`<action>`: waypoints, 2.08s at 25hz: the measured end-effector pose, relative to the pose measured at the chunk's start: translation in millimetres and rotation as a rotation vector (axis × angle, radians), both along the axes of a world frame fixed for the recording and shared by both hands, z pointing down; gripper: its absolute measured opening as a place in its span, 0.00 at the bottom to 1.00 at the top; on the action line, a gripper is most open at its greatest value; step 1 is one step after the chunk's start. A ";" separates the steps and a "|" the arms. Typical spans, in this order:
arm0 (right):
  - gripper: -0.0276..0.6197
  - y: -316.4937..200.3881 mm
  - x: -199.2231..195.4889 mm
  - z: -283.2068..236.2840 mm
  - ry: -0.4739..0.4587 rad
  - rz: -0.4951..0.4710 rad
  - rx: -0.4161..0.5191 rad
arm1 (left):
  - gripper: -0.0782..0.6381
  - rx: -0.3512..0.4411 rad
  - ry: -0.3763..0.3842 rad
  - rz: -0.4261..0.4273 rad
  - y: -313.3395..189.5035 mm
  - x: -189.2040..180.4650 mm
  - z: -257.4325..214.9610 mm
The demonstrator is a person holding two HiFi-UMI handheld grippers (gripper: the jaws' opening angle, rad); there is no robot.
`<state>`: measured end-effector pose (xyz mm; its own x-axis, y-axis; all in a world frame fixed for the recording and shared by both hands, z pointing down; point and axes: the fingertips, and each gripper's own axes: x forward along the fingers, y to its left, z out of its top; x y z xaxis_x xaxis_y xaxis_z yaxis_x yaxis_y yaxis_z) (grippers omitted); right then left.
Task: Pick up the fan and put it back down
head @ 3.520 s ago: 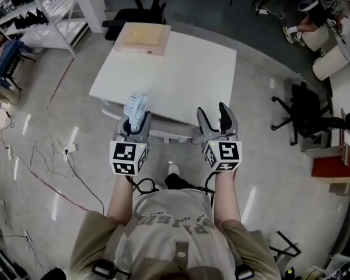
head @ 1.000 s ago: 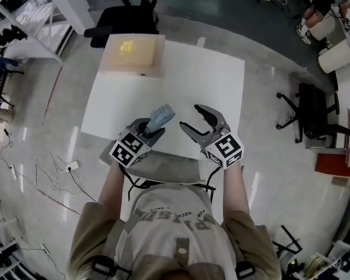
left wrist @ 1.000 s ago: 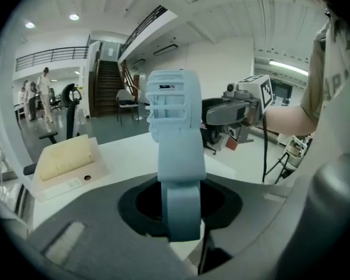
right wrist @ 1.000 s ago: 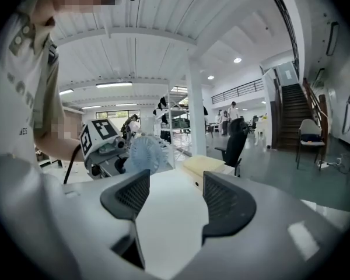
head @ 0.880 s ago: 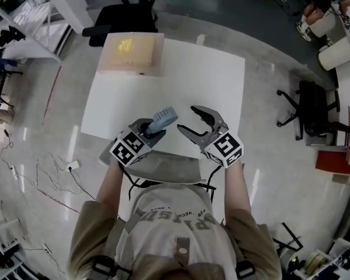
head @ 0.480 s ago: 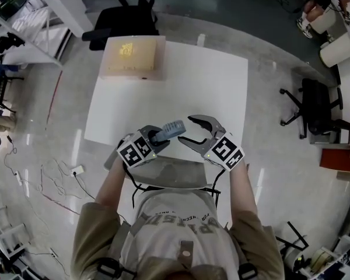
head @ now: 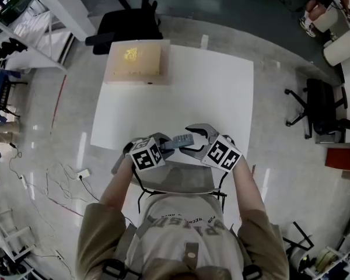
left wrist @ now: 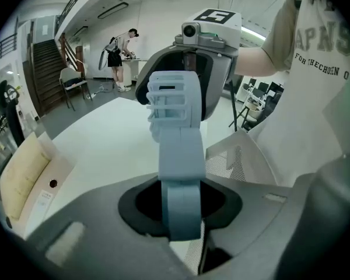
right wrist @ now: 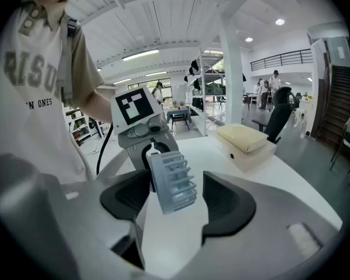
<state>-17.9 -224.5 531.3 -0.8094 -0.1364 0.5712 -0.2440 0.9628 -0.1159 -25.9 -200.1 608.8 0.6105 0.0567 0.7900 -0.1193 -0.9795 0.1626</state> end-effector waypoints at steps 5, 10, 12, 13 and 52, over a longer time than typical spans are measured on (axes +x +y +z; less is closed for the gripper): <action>0.48 10.3 -5.5 19.9 0.049 -0.063 -0.063 | 0.26 0.011 -0.055 0.071 1.5 -2.7 11.3; 0.46 16.1 -7.5 35.8 0.099 -0.103 -0.085 | 0.26 0.030 -0.119 0.147 1.9 -8.4 26.2; 0.42 18.0 -7.1 41.1 0.117 -0.111 -0.083 | 0.26 0.026 -0.127 0.160 3.8 -8.4 29.7; 0.39 18.9 -6.5 43.6 0.125 -0.113 -0.082 | 0.26 0.024 -0.129 0.165 4.6 -8.1 30.9; 0.33 8.7 -1.8 84.6 0.141 -0.041 -0.104 | 0.35 0.136 -0.121 0.026 -18.9 -19.2 61.3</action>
